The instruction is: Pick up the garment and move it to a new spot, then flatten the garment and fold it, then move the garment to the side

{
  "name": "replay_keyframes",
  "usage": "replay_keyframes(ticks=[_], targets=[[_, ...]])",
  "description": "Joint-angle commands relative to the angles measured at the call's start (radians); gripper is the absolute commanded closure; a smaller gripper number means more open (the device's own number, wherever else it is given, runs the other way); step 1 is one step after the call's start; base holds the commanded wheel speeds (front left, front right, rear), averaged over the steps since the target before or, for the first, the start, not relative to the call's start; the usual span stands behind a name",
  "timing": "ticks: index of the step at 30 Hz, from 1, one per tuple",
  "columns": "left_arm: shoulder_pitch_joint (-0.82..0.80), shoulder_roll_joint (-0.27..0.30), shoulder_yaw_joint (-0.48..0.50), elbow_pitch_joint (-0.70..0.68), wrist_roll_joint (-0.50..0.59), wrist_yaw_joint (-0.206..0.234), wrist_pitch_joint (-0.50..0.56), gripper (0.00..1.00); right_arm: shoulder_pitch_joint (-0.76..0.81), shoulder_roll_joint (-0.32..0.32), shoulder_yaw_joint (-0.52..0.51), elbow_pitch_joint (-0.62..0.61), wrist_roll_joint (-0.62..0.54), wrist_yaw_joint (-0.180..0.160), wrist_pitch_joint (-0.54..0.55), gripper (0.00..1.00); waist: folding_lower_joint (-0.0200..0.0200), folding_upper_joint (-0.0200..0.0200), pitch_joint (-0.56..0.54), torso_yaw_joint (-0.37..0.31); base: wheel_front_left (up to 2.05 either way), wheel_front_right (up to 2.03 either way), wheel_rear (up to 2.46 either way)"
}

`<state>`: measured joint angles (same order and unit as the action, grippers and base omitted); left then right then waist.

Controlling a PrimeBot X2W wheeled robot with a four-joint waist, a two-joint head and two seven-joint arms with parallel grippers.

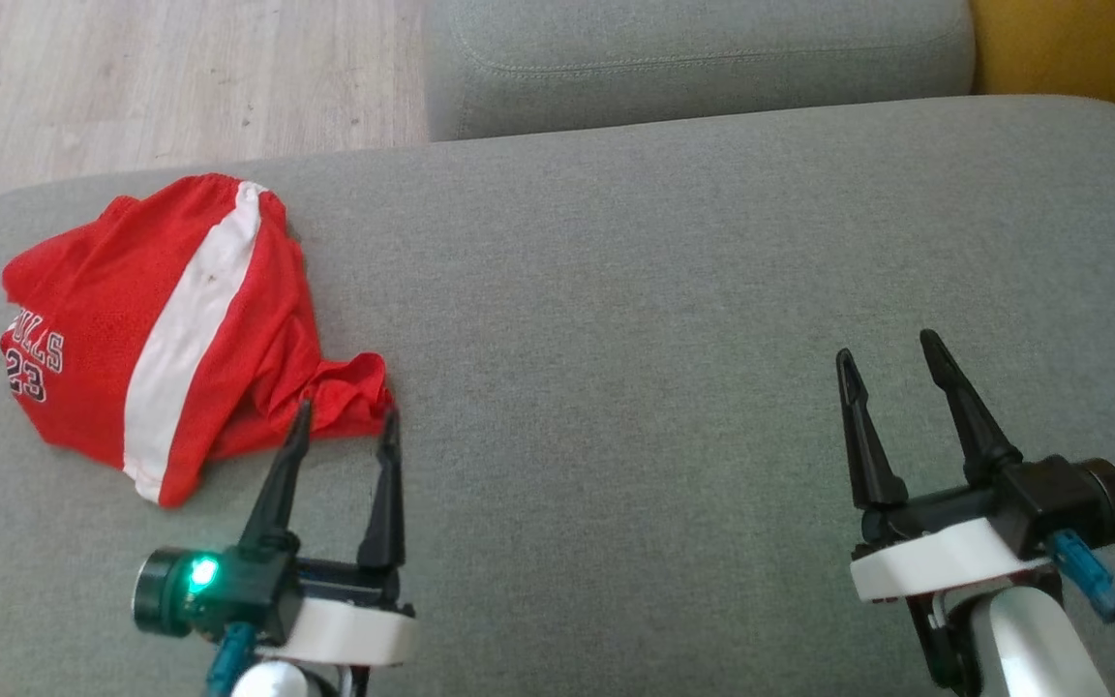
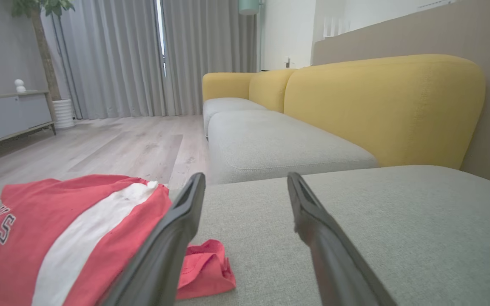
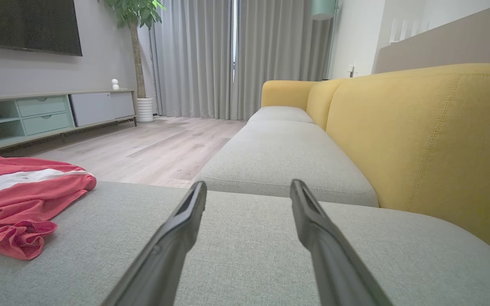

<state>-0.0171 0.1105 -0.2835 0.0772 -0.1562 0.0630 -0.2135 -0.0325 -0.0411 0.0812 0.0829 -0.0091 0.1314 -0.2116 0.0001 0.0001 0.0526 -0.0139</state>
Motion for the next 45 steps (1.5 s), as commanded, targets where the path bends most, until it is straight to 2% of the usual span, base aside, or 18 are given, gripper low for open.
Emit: replay_keyframes(ticks=[1,8,13,17,23,31,38,45], targets=[[-0.044,0.012,0.014,-0.049,0.034,0.012,-0.015,0.00,-0.051,-0.008,0.025,-0.042,-0.023,-0.001,-0.017,0.00,-0.0001,-0.0001,-0.001,-0.001,0.00,0.00,0.00],[-0.032,-0.008,0.034,-0.107,0.037,0.003,-0.036,0.00,-0.043,-0.009,0.032,-0.049,0.086,-0.001,-0.038,0.00,-0.0001,-0.0001,-0.001,-0.004,0.00,0.00,0.00],[-0.018,-0.030,0.075,-0.137,0.034,-0.020,-0.048,0.00,-0.033,-0.009,0.024,-0.033,0.191,-0.001,-0.050,0.00,-0.0001,-0.0001,-0.001,-0.003,0.00,0.00,0.00],[-0.004,-0.045,0.113,-0.135,0.015,-0.057,-0.048,0.00,-0.022,-0.009,0.031,0.025,0.304,-0.001,-0.050,0.00,-0.0001,-0.0001,-0.005,-0.003,0.00,0.00,0.00],[0.015,-0.056,0.117,-0.054,0.016,-0.101,-0.048,0.00,-0.022,-0.009,0.041,0.124,0.333,-0.001,-0.050,0.00,-0.0001,-0.0001,-0.015,-0.006,0.00,0.00,0.00],[0.009,-0.060,0.125,-0.013,0.017,-0.113,-0.048,0.00,-0.041,-0.009,0.048,0.160,0.311,-0.001,-0.050,0.00,-0.0001,-0.0001,-0.020,-0.006,0.00,0.00,0.00],[0.010,-0.060,0.124,-0.012,0.004,-0.103,-0.048,0.00,-0.034,-0.009,0.053,0.160,0.307,-0.001,-0.050,0.00,-0.0001,-0.0001,-0.027,0.018,0.00,0.00,0.00],[0.018,-0.060,0.140,-0.011,-0.004,-0.085,-0.048,0.00,-0.027,-0.009,0.078,0.160,0.293,-0.001,-0.050,0.00,-0.0001,-0.0001,-0.036,0.071,0.00,0.00,0.00]])
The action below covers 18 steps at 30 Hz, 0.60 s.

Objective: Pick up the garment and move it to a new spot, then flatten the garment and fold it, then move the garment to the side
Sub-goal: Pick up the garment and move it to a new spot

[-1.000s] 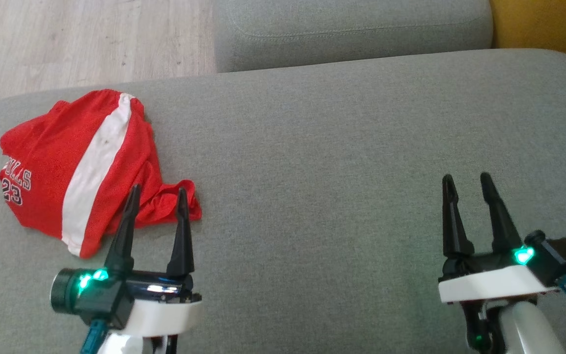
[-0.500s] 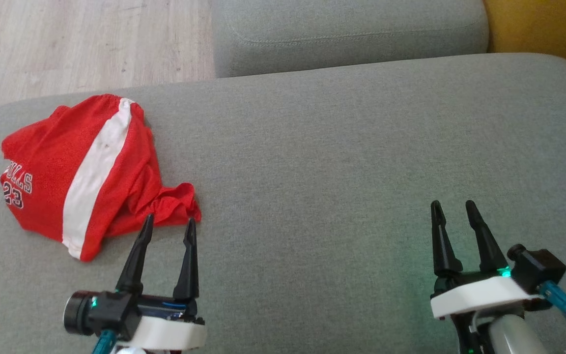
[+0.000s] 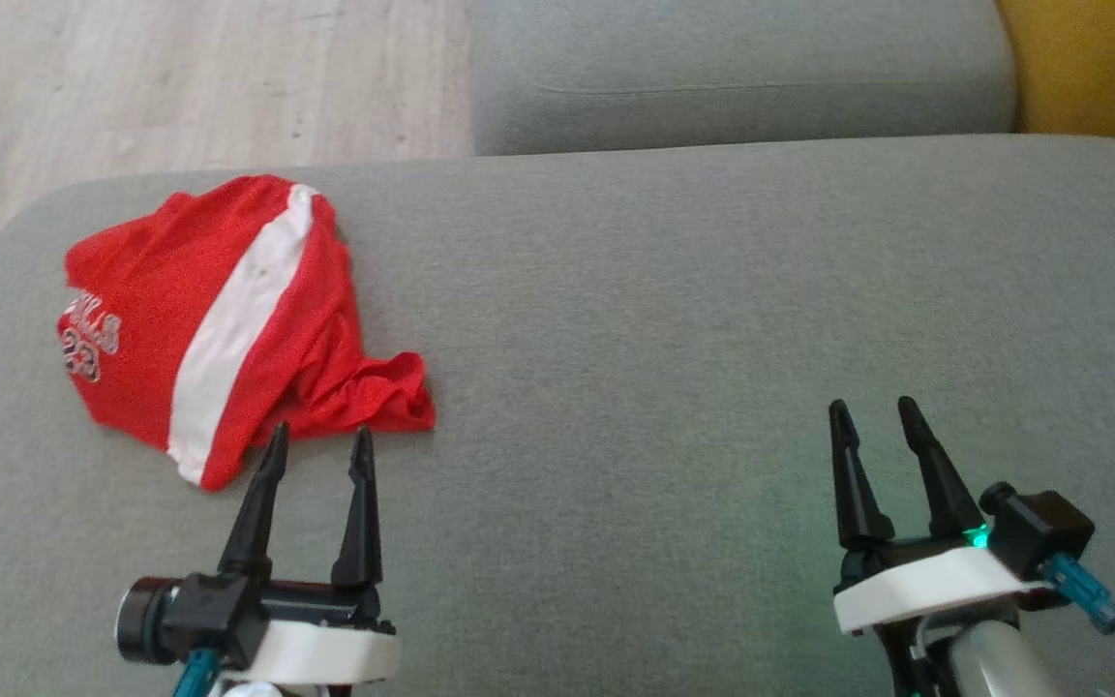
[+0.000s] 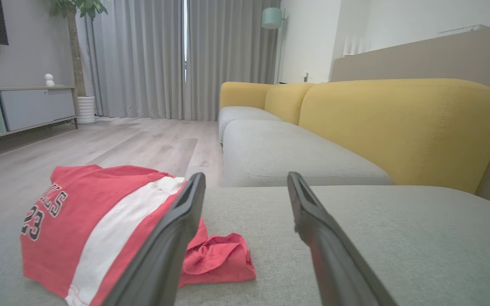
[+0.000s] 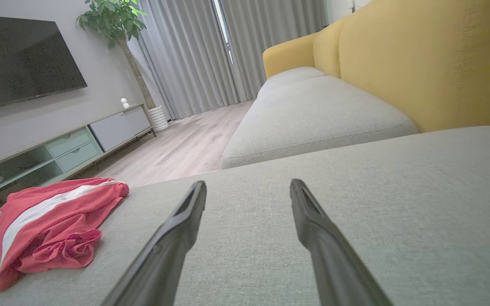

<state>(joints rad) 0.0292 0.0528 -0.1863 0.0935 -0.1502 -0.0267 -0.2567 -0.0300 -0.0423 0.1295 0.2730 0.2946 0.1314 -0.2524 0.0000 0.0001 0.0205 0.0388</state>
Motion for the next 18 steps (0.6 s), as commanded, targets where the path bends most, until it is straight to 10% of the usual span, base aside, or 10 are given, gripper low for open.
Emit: replay_keyframes(ticks=[1,18], targets=[[-0.028,-0.002,0.046,-0.027,-0.008,0.005,-0.005,0.00,-0.028,-0.008,0.034,-0.030,-0.012,-0.001,-0.009,0.00,0.0000,-0.0001,-0.005,0.028,0.00,0.00,0.00],[0.005,-0.003,0.095,-0.006,0.000,0.014,-0.005,0.00,-0.009,-0.008,0.107,-0.019,-0.004,-0.001,-0.009,0.00,0.0000,-0.0001,-0.037,0.217,0.00,0.00,0.00]])
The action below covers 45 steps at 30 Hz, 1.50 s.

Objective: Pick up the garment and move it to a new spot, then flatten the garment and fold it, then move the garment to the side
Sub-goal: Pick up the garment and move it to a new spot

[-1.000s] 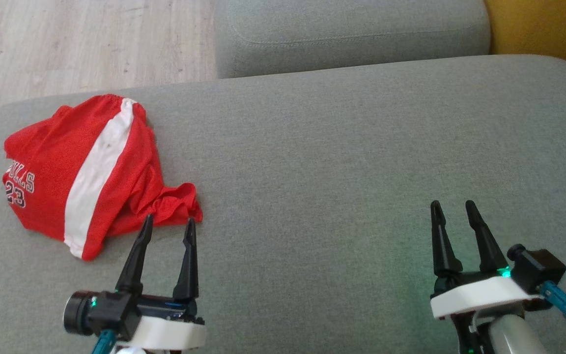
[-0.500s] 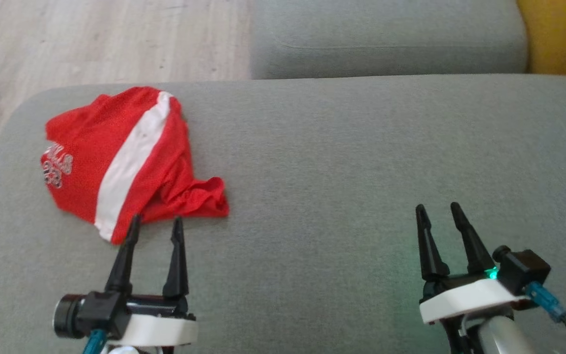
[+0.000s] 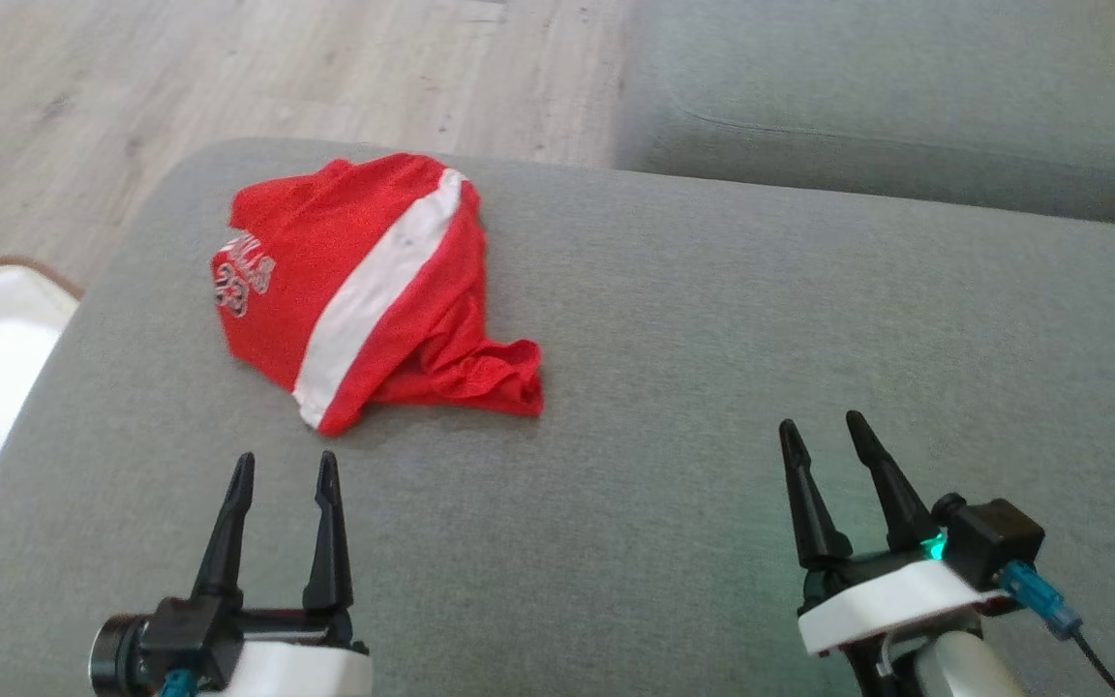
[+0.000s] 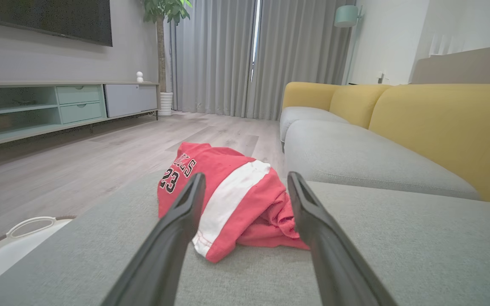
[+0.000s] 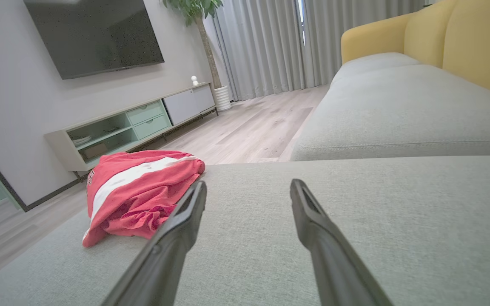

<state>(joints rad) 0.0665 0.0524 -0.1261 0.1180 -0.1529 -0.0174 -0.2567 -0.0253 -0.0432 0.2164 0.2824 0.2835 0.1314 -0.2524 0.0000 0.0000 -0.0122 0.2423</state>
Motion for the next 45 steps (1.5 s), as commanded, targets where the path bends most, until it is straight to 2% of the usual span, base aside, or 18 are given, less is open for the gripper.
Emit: replay_keyframes(ticks=[1,10,18,23,28,34,40,45], targets=[[-0.032,-0.002,0.037,-0.029,0.004,0.005,-0.005,0.00,-0.012,-0.007,0.023,-0.027,0.009,-0.001,-0.009,0.00,0.0000,0.0000,-0.005,0.023,0.00,0.00,0.00],[-0.023,-0.002,0.063,-0.024,0.017,0.000,-0.005,0.00,-0.012,-0.007,0.047,-0.025,0.029,-0.001,-0.009,0.00,0.0000,0.0000,-0.007,0.067,0.00,0.00,0.00],[-0.055,0.003,0.091,0.000,0.048,-0.005,-0.005,0.00,-0.033,-0.007,0.039,-0.036,0.020,-0.001,-0.009,0.00,0.0000,0.0000,0.037,0.039,0.00,0.00,0.00],[-0.155,0.054,0.063,0.131,0.084,-0.043,0.007,0.00,-0.057,-0.007,0.009,-0.048,-0.005,-0.001,-0.009,0.00,0.0000,0.0000,0.095,0.011,0.00,0.00,0.00],[-0.307,0.130,0.002,0.285,0.123,-0.086,0.110,0.00,-0.091,-0.007,-0.015,-0.061,-0.028,-0.001,-0.009,0.00,0.0000,0.0000,0.165,-0.020,0.00,0.00,0.00],[-0.442,0.178,-0.050,0.449,0.116,-0.106,0.236,0.00,-0.128,-0.007,-0.028,-0.072,-0.036,-0.001,-0.009,0.00,0.0000,0.0000,0.231,-0.061,0.00,0.00,0.00],[-0.515,0.199,-0.048,0.537,0.120,-0.088,0.240,0.00,-0.145,-0.007,-0.030,-0.077,-0.036,-0.001,-0.009,0.00,0.0000,0.0000,0.262,-0.086,0.00,0.00,0.00],[-0.555,0.201,-0.038,0.612,0.127,-0.034,0.227,0.00,-0.150,-0.007,-0.036,-0.079,-0.037,-0.001,-0.009,0.00,0.0000,0.0000,0.275,-0.099,0.00,0.00,0.00]])
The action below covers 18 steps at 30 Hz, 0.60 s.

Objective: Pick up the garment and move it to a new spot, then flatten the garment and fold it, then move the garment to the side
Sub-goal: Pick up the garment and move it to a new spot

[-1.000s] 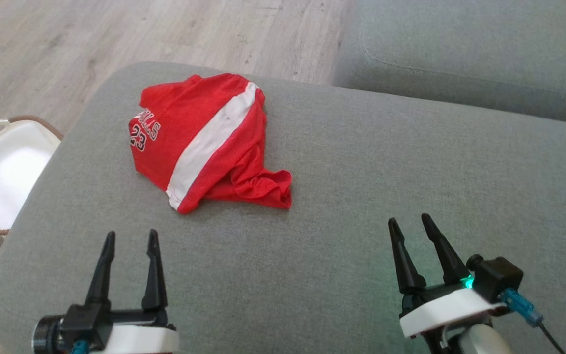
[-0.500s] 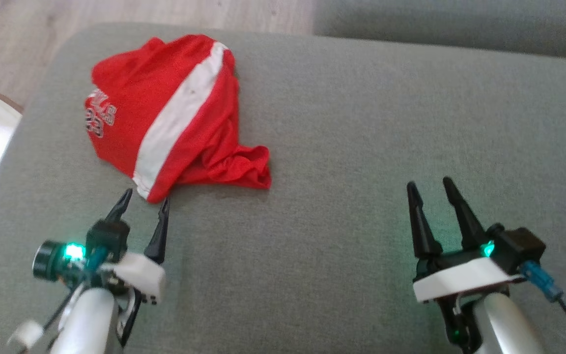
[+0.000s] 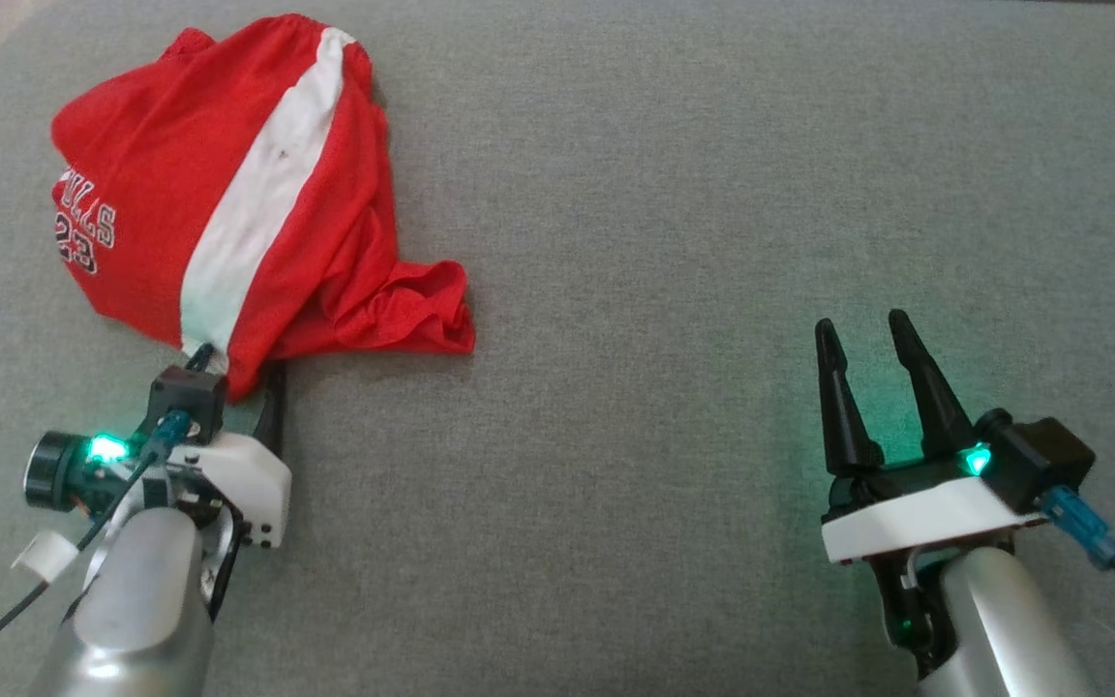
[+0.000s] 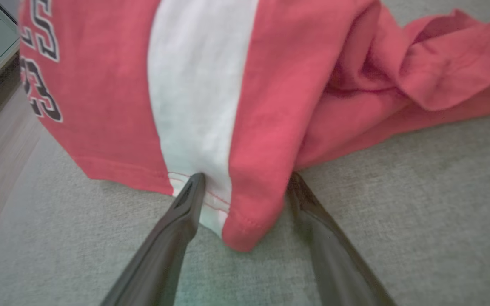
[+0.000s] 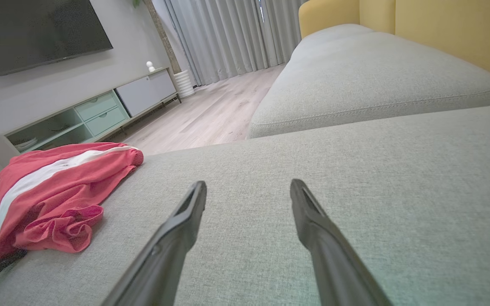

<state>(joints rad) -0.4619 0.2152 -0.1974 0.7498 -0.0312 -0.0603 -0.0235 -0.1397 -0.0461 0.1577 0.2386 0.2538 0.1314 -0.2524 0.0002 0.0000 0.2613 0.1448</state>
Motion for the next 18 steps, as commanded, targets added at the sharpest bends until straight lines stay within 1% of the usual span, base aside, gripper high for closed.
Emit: replay_keyframes(ticks=[1,5,6,7,8,12,15,18], targets=[[-0.032,0.036,0.033,-0.005,0.004,0.013,-0.003,0.00,-0.036,-0.004,0.021,-0.036,-0.007,-0.001,-0.009,0.00,-0.0002,0.0000,0.002,-0.003,0.00,0.00,0.00],[-0.046,0.035,0.034,0.046,-0.004,0.021,0.011,0.00,-0.036,-0.004,0.016,-0.034,-0.008,-0.001,-0.009,0.00,-0.0002,0.0000,-0.003,-0.005,0.00,0.00,0.00],[-0.047,0.035,0.034,0.056,-0.006,0.023,0.014,0.36,-0.035,-0.004,0.014,-0.032,-0.008,-0.001,-0.009,0.00,-0.0002,0.0000,-0.006,-0.003,0.00,0.00,0.00],[-0.048,0.035,0.033,0.064,-0.008,0.024,0.015,0.98,-0.035,-0.004,0.012,-0.031,-0.008,-0.001,-0.009,0.00,-0.0002,0.0000,-0.010,-0.002,0.00,0.00,0.00],[-0.048,0.034,0.034,0.071,-0.011,0.026,0.015,1.00,-0.034,-0.004,0.011,-0.030,-0.008,-0.001,-0.009,0.00,-0.0002,0.0000,-0.015,0.000,0.00,0.00,0.00],[-0.043,0.034,0.036,0.077,-0.021,0.034,-0.001,1.00,-0.028,-0.004,0.007,-0.027,-0.004,-0.001,-0.009,0.00,-0.0002,0.0000,-0.036,0.010,0.00,0.00,0.00],[-0.029,0.037,0.037,0.051,-0.025,0.042,-0.037,1.00,-0.022,-0.004,0.009,-0.022,0.002,-0.001,-0.009,0.00,-0.0002,0.0000,-0.057,0.017,0.00,0.00,0.00],[-0.009,0.040,0.050,-0.001,-0.036,0.063,-0.093,1.00,-0.015,-0.004,0.015,-0.017,0.011,-0.001,-0.009,0.00,-0.0002,0.0000,-0.081,0.020,0.00,0.00,0.00]])
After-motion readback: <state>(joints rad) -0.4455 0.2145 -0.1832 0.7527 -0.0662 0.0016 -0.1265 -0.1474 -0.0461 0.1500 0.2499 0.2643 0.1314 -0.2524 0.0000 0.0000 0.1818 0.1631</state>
